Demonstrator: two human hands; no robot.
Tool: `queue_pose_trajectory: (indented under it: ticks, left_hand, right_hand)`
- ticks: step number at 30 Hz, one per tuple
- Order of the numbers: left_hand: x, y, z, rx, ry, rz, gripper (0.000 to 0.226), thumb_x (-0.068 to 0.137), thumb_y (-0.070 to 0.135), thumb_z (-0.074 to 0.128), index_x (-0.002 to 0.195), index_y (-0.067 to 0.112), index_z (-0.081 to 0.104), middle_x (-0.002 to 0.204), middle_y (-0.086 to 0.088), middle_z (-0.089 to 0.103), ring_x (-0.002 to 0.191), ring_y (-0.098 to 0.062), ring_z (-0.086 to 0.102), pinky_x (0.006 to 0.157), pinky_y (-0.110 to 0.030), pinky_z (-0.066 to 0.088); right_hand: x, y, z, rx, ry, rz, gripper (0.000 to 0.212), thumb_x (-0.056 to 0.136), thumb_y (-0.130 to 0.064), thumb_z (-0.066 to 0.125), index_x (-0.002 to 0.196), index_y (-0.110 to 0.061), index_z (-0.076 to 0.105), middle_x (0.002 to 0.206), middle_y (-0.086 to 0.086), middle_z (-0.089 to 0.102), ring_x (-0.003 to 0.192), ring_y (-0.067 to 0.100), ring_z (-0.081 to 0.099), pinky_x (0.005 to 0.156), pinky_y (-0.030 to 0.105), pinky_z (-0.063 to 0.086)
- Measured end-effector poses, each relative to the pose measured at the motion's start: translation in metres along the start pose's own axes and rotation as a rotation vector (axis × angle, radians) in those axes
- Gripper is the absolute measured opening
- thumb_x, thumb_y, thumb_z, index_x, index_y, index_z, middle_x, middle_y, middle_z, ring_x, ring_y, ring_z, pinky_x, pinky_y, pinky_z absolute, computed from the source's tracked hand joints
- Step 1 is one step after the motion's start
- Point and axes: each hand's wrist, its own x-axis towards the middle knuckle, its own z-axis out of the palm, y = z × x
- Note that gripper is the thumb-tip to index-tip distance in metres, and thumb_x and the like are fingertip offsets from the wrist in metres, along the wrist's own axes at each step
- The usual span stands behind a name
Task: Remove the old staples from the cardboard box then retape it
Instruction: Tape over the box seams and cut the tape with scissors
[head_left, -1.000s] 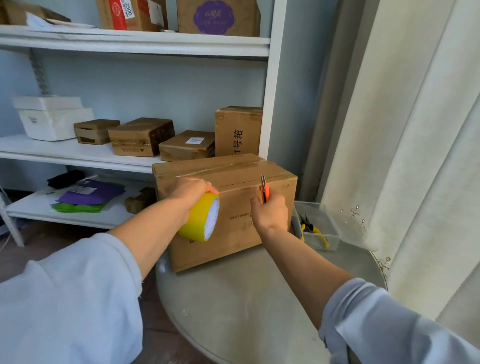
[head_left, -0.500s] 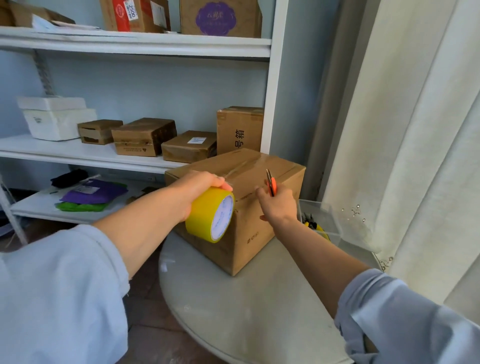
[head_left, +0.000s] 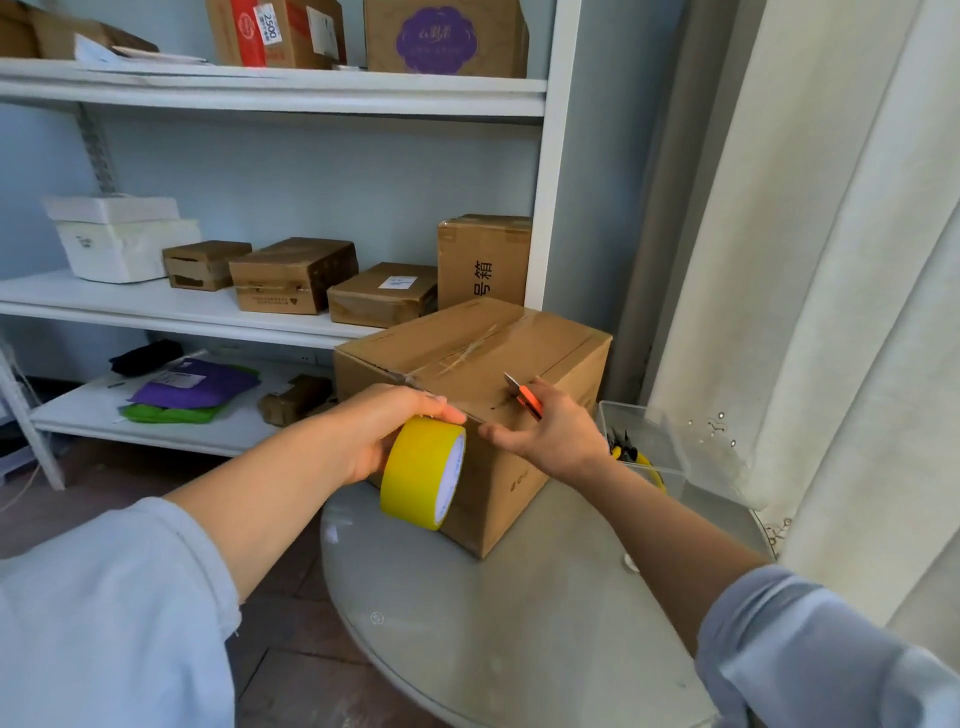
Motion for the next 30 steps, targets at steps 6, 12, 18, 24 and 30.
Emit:
queue_pose_trajectory:
  ticks: [6, 12, 18, 24, 30]
  left_hand:
    - [-0.009, -0.001, 0.020, 0.092, -0.257, -0.059, 0.038, 0.073, 0.019, 0.073, 0.110, 0.015, 0.070, 0.112, -0.007, 0.066, 0.096, -0.017, 0.061, 0.075, -0.031, 0.052]
    - [-0.010, -0.001, 0.032, 0.162, -0.311, 0.027, 0.023, 0.092, 0.009, 0.054, 0.097, 0.021, 0.073, 0.110, -0.002, 0.068, 0.108, -0.017, 0.059, 0.089, -0.036, 0.050]
    - [-0.011, 0.000, 0.033, 0.149, -0.251, 0.067, 0.024, 0.090, 0.008, 0.055, 0.097, 0.019, 0.074, 0.107, -0.001, 0.069, 0.104, -0.015, 0.060, 0.084, -0.035, 0.051]
    - [-0.012, -0.001, 0.033, 0.099, -0.233, 0.041, 0.020, 0.089, 0.023, 0.063, 0.108, 0.022, 0.069, 0.111, -0.003, 0.067, 0.103, -0.016, 0.060, 0.080, -0.037, 0.054]
    - [-0.009, -0.002, 0.035, 0.024, -0.267, -0.001, 0.034, 0.082, 0.028, 0.071, 0.115, 0.019, 0.065, 0.112, -0.004, 0.067, 0.104, -0.018, 0.061, 0.088, -0.042, 0.052]
  right_hand:
    - [-0.008, 0.010, -0.044, 0.290, -0.157, 0.016, 0.055, 0.077, -0.047, 0.072, 0.110, -0.004, 0.063, 0.067, -0.002, 0.044, 0.062, 0.009, 0.049, 0.051, 0.019, 0.044]
    - [-0.018, -0.011, -0.041, 0.363, -0.189, -0.066, 0.029, 0.078, -0.034, 0.075, 0.067, -0.010, 0.062, 0.062, 0.003, 0.053, 0.063, 0.016, 0.054, 0.050, 0.022, 0.045]
    - [-0.022, -0.018, -0.042, 0.373, -0.226, -0.105, 0.007, 0.077, -0.022, 0.076, 0.074, -0.017, 0.072, 0.070, 0.006, 0.060, 0.069, 0.022, 0.051, 0.050, 0.023, 0.042]
    - [-0.015, -0.026, -0.037, 0.271, -0.083, -0.195, 0.007, 0.080, -0.016, 0.075, 0.082, -0.009, 0.074, 0.079, 0.008, 0.071, 0.073, 0.018, 0.063, 0.074, 0.030, 0.055]
    - [-0.007, -0.032, -0.040, 0.059, -0.034, -0.234, 0.015, 0.083, -0.025, 0.073, 0.087, -0.011, 0.071, 0.078, -0.003, 0.066, 0.075, 0.011, 0.063, 0.079, 0.031, 0.055]
